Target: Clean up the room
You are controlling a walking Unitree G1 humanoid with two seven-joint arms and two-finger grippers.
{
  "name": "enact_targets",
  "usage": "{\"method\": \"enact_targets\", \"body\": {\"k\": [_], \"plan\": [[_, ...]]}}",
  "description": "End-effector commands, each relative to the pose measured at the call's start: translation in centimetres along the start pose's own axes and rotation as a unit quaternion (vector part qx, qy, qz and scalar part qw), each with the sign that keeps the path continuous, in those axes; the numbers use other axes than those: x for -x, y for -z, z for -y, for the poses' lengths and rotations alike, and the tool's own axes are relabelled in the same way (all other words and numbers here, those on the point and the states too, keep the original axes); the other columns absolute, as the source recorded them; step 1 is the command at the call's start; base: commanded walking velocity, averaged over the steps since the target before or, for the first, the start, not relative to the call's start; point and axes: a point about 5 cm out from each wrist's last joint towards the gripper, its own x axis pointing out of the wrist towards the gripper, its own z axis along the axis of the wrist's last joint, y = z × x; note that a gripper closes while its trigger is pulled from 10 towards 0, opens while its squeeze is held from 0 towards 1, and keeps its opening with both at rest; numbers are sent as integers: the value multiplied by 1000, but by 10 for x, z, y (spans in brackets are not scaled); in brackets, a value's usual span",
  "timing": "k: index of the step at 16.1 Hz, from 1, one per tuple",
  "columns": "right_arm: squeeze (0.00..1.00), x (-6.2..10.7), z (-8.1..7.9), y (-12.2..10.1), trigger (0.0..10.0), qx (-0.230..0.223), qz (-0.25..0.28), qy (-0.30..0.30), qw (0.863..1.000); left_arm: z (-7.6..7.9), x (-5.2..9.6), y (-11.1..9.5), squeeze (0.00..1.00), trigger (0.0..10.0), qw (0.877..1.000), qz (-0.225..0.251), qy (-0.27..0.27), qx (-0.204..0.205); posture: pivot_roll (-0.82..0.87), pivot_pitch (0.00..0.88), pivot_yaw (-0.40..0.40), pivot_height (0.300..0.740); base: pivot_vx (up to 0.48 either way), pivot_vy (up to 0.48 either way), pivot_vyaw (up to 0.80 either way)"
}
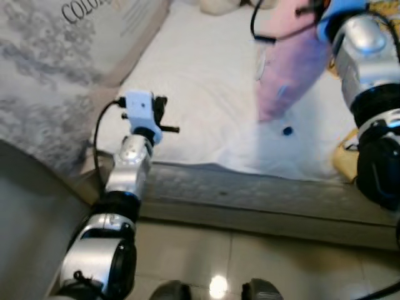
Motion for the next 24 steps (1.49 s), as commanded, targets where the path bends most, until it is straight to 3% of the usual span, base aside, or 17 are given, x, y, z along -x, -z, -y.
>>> {"method": "enact_targets", "body": {"k": [1,2,3,5,6,7,9,12,14,15,16,18,19,20,22,24], "plan": [[0,-9,-18,-36,9059,-2,85,-36,996,-13,3,-2,0,10000,1000,4,-28,7,-161,0,116,740,0,0,0],[0,-9,-21,-38,8471,-13,92,-44,995,-13,4,-2,0,10000,999,6,-33,12,-162,0,118,740,0,0,0],[0,-10,-28,-41,10000,-51,105,-64,991,-13,6,-1,0,10000,999,7,-43,26,-162,0,122,740,0,0,0],[0,-11,-36,-40,10000,-157,113,-82,978,-13,9,3,0,10000,998,2,-50,39,-171,0,127,740,0,0,0],[0,-10,-38,-35,10000,-164,107,-81,977,-13,11,6,0,10000,998,-3,-52,40,-171,0,127,740,0,0,0],[0,-3,-48,-7,10000,-145,77,-73,984,-15,17,13,0,10000,997,-11,-58,44,-172,0,129,740,0,0,0],[0,9,-56,23,10000,-127,50,-60,989,-19,26,16,0,10000,998,-12,-59,37,-171,0,127,740,0,0,0],[0,55,-67,62,10000,-78,52,-26,995,-32,54,10,0,10000,997,4,-58,-50,-173,0,124,740,0,0,0],[0,98,-76,84,10000,-83,25,-9,996,-44,78,4,0,10000,991,6,-87,-103,-174,0,123,740,0,0,0],[0,111,-80,91,10000,-86,15,-8,996,-44,86,5,0,10000,989,2,-92,-115,-172,0,121,740,0,0,0],[0,139,-88,104,10000,-93,-11,-2,996,-38,100,6,0,10000,983,0,-75,-168,-170,0,122,740,0,0,0],[0,164,-93,112,10000,-82,-37,0,996,-22,115,9,0,10000,978,3,-30,-208,-166,0,121,740,0,0,0],[0,176,-95,114,10000,-77,-52,1,996,-11,121,9,0,10000,979,7,-2,-205,-165,0,123,740,0,0,0],[0,191,-92,114,10000,-71,-78,18,994,2,126,6,0,10000,985,6,19,-169,-161,0,118,740,0,0,0],[0,214,-89,116,10000,-53,-99,33,993,15,134,8,0,10000,990,-4,32,-137,-160,0,111,740,0,0,0],[0,212,-88,117,10000,-49,-102,31,993,10,133,14,0,10000,995,-23,2,-100,-169,0,108,740,0,0,0]]}}
